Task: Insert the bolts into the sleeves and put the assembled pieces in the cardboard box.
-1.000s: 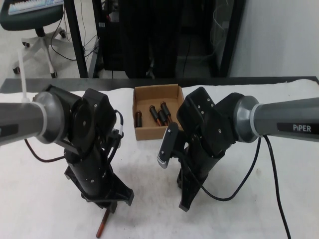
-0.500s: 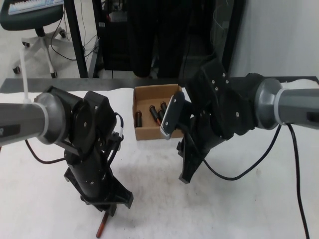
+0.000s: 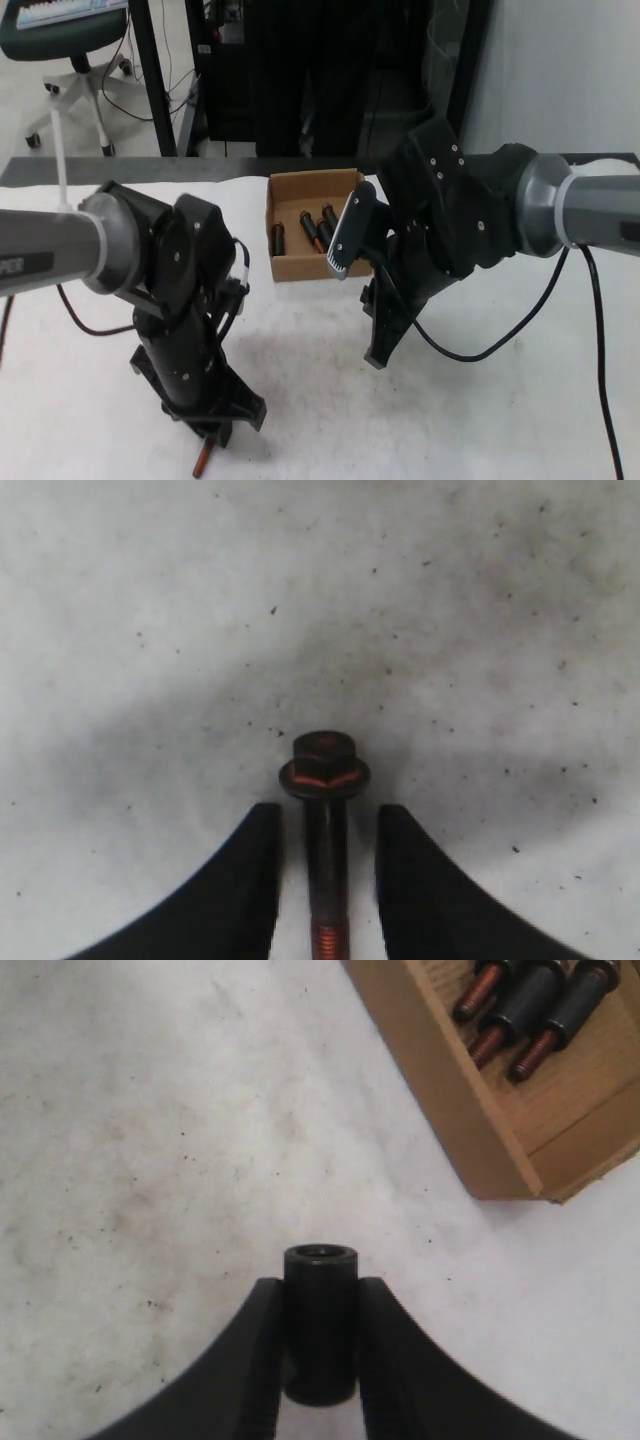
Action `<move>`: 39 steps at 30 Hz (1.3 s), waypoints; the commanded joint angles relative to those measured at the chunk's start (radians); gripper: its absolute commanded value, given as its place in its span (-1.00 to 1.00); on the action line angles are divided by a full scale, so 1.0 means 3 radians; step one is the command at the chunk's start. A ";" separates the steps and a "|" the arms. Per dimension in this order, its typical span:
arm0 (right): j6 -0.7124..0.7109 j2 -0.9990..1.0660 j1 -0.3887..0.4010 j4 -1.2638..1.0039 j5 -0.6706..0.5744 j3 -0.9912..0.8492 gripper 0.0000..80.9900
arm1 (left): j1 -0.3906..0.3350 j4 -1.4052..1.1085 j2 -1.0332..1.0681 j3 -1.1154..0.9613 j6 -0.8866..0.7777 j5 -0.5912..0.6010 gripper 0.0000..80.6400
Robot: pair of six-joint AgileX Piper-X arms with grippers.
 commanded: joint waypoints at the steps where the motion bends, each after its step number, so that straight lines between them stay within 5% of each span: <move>1: -0.0020 -0.0044 -0.0014 0.0010 0.0004 -0.0016 -0.98 | 0.0001 0.0033 0.0071 0.0019 0.0000 -0.0003 -0.24; 17: -0.0095 -0.0044 -0.0014 0.0009 0.0004 -0.0016 -0.98 | 0.0001 -0.0208 0.0085 0.0019 0.0000 -0.0043 -0.26; 23: -0.0095 -0.0044 -0.0014 0.0009 0.0004 -0.0016 -0.98 | 0.0001 -0.0306 0.0085 0.0019 0.0000 -0.0052 -0.55; 27: -0.0095 -0.0044 -0.0014 0.0009 0.0004 -0.0016 -0.98 | 0.0001 -0.0320 0.0085 0.0019 0.0272 -0.0052 -0.97; 30: -0.0078 -0.0044 -0.0020 0.0009 0.0004 -0.0016 -0.98 | 0.0001 -0.0377 0.0085 0.0019 0.0376 -0.0052 -1.00; 35: 0.0401 -0.0116 -0.0140 -0.0100 -0.0101 -0.0016 -0.98 | 0.0001 -0.0699 -0.0030 0.0019 0.0376 0.0176 -1.00; 39: 0.1186 -0.0311 -0.0454 -0.0179 -0.0817 -0.0010 -0.98 | 0.0001 -0.1090 -0.0299 0.0019 0.0210 0.0272 -1.00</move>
